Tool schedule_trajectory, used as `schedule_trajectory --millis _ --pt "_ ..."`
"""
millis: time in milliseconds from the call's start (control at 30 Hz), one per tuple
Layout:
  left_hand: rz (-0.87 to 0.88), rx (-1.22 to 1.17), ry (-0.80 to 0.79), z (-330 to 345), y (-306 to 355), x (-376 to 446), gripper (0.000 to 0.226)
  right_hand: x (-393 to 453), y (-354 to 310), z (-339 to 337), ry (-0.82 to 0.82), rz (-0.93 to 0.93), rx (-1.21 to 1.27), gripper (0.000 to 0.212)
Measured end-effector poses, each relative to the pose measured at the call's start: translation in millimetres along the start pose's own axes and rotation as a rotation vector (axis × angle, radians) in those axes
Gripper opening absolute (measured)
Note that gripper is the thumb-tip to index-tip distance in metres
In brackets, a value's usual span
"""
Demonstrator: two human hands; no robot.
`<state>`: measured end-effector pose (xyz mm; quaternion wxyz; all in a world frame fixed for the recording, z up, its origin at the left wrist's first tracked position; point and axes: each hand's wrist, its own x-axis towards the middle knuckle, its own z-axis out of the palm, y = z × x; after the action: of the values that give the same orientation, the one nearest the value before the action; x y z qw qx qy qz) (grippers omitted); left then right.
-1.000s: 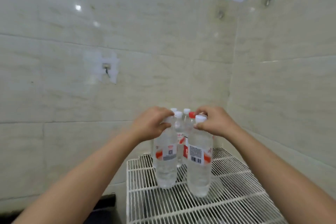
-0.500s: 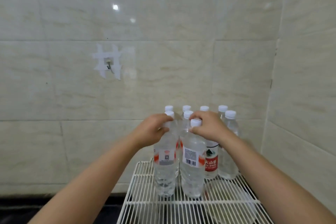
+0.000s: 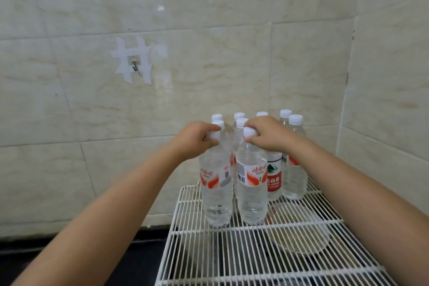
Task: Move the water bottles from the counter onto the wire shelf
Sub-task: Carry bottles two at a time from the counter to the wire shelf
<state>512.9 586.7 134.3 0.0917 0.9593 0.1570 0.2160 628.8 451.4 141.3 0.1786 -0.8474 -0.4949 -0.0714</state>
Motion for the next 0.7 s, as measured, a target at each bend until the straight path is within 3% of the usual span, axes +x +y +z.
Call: schedule_trajectory --millis 100,200,300,500,700 --pt "-0.072 -0.059 0.117 11 10 -4 0.043 0 -7 8 0.07 0.038 0.032 0.005" --pt "-0.141 -0.11 0.172 22 16 -6 0.044 0 -11 14 0.144 0.091 0.046 0.024" --pt "-0.189 -0.117 0.212 22 14 -9 0.045 -1 -11 15 0.179 0.089 0.068 0.025" --pt "-0.144 -0.046 0.061 11 9 -14 0.054 -3 -7 11 0.07 0.08 0.119 0.039" --pt "-0.178 -0.083 0.1 12 20 -10 0.044 -6 -14 8 0.103 0.089 0.18 0.035"
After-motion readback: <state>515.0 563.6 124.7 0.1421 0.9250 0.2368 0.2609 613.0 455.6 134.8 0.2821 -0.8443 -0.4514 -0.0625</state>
